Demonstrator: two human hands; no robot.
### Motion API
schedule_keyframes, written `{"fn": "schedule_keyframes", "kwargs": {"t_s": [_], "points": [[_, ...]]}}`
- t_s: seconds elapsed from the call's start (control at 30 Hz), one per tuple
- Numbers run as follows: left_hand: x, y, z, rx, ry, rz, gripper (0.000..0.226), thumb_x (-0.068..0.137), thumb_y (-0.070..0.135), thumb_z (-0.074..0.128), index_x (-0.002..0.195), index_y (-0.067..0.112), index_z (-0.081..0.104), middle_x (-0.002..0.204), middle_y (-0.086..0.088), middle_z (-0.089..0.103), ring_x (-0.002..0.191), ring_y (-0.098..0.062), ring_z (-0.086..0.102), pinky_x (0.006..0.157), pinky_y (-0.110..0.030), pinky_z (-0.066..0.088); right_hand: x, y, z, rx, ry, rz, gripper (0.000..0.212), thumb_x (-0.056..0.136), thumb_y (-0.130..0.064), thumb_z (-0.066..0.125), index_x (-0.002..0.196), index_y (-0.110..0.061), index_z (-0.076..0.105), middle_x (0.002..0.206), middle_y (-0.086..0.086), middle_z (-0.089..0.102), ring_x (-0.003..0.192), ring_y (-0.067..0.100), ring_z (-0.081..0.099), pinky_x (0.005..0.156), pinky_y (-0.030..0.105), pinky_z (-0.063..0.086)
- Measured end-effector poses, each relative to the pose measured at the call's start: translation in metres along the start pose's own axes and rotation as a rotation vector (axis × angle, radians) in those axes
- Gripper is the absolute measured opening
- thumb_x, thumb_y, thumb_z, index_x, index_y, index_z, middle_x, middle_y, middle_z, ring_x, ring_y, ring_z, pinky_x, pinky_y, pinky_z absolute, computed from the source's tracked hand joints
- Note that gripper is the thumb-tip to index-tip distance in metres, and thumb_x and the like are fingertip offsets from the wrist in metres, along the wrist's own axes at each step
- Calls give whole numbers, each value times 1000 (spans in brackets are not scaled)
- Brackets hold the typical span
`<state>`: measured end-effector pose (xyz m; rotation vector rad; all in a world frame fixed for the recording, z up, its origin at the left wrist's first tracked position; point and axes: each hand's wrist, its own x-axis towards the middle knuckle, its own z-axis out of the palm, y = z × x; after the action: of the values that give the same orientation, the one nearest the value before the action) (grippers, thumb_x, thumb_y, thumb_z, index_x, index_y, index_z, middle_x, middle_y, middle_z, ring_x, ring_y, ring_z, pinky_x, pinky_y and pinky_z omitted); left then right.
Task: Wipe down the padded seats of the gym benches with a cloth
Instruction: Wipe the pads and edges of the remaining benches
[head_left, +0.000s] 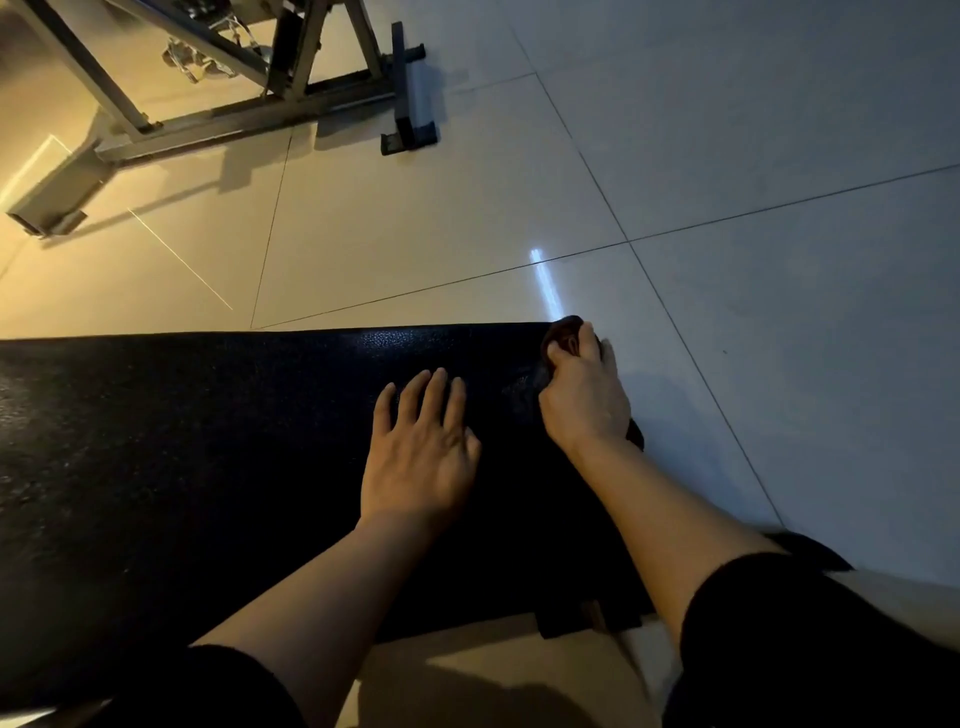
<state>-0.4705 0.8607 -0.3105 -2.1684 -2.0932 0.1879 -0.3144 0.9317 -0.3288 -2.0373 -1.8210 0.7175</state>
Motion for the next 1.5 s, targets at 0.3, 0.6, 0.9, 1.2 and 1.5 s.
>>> {"fn": "schedule_keyframes", "kwargs": {"t_s": [0.3, 0.6, 0.9, 1.2, 1.5], "points": [[2, 0, 1, -1, -17, 5, 65, 89, 40, 17, 144, 15, 41, 149, -7, 41, 141, -23, 30, 116, -47, 19, -20, 5, 1, -54, -37, -3, 52, 94, -13, 46, 143, -30, 43, 163, -1, 2, 149, 27, 3, 102, 45, 41], [1, 1, -3, -19, -31, 14, 74, 86, 41, 3, 150, 17, 29, 156, -5, 29, 146, -21, 19, 119, -46, 10, -36, -20, 8, 1, -37, 9, 52, 93, -14, 50, 143, -29, 43, 163, 0, -1, 149, 29, 1, 102, 43, 42], [0, 1, -4, -23, -21, 33, 71, 87, 41, 7, 149, 15, 32, 155, -6, 32, 145, -23, 22, 119, -46, 13, -5, 15, -10, 26, -44, 50, 53, 94, -11, 46, 143, -34, 45, 163, -3, 3, 149, 24, 3, 109, 48, 34], [2, 2, -5, -33, -75, 17, 59, 100, 39, 19, 154, 19, 9, 162, -4, 8, 148, -20, 0, 120, -45, -1, -37, -26, 15, 20, -89, -242, 50, 97, -28, 51, 145, -33, 40, 163, -7, -3, 150, 19, -4, 110, 42, 37], [1, 1, -3, -78, 9, 2, 65, 89, 39, 16, 146, 15, 38, 152, -6, 37, 142, -22, 27, 118, -47, 18, -13, -9, 17, 43, 58, -42, 47, 100, -17, 39, 147, -26, 38, 163, 4, 0, 149, 29, -1, 116, 43, 23]]}}
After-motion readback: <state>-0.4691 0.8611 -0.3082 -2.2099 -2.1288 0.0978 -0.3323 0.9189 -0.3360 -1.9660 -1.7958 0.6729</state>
